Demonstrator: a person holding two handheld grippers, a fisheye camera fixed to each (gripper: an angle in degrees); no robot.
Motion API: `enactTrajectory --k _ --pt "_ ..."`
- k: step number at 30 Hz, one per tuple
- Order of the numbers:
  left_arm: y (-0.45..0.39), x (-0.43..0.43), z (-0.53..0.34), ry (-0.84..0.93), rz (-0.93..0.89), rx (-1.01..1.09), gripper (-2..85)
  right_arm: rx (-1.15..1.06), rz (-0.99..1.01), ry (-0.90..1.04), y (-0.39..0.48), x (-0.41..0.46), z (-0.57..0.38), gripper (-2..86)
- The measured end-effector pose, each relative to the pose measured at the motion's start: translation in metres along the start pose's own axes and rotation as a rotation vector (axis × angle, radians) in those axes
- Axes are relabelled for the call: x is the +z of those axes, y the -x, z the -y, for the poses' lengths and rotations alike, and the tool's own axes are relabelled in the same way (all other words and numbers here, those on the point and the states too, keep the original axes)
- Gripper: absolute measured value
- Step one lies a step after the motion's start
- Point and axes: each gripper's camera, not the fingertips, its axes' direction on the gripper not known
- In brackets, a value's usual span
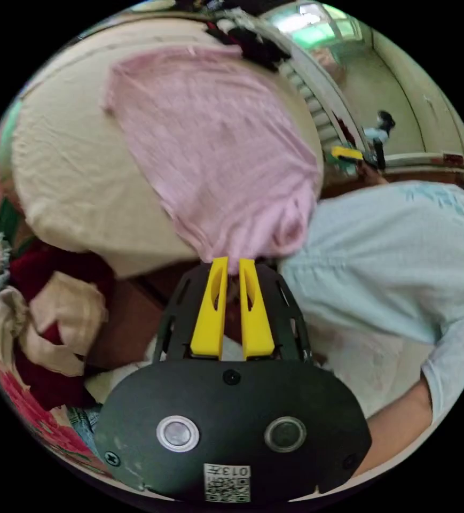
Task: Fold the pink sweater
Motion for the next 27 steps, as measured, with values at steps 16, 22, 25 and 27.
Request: enactTrajectory --k 16,22,25,27 --pt "0.072 0.004 0.310 -0.122 0.433 -0.098 11.8 -0.136 0.043 0.013 -0.073 0.111 0.269 8.4" --pt "0.058 0.010 0.316 -0.108 0.480 -0.061 2.3 -0.280 -0.026 0.029 -0.055 0.107 0.273 2.4" --pt "0.037 0.005 0.306 -0.183 0.580 -0.007 1.3 -0.299 -0.146 -0.040 -0.045 0.092 0.277 1.7" --pt "0.033 0.000 0.298 -0.245 0.598 -0.030 1.2 -0.277 -0.190 -0.106 -0.043 0.084 0.284 1.6"
